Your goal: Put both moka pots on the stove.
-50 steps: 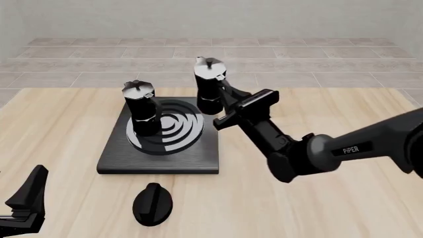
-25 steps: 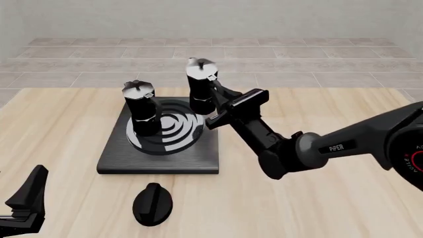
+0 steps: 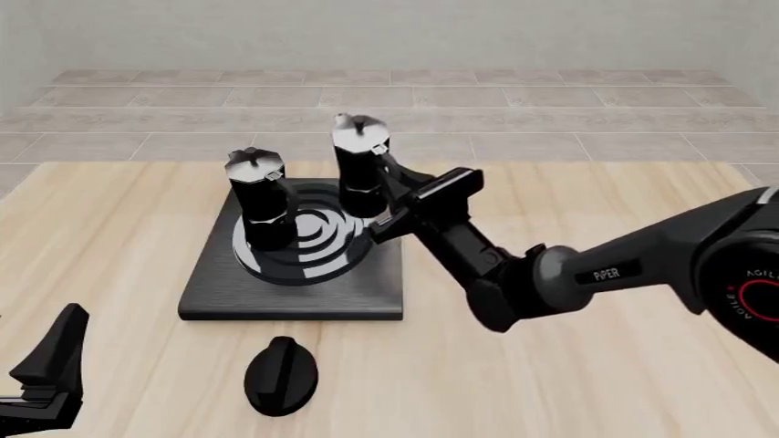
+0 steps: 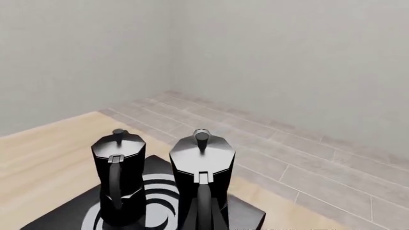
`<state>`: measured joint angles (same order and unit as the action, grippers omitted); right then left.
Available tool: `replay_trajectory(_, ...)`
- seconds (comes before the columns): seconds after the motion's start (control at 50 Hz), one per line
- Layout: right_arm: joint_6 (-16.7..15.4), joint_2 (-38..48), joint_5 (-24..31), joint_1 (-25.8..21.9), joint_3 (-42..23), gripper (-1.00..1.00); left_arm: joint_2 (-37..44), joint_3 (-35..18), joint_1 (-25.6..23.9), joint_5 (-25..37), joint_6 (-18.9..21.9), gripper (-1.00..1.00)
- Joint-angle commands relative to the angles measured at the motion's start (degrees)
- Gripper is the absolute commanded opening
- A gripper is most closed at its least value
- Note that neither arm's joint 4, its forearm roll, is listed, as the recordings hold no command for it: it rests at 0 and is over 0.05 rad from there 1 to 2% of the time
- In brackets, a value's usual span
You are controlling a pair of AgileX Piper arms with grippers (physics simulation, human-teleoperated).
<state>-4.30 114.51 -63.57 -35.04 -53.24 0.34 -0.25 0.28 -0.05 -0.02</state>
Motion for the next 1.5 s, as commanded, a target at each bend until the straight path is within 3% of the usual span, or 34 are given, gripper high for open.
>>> replay_trajectory(0.02, 0.3, -0.5, -0.6, -1.2, -1.0, -1.0, 0.0, 0.0, 0.0, 0.0, 0.0, 1.0)
replay_trajectory(1.5, 2.5, 4.3, 1.1, -3.0, -4.8, -1.0, 0.0, 0.0, 0.0, 0.0, 0.0, 1.0)
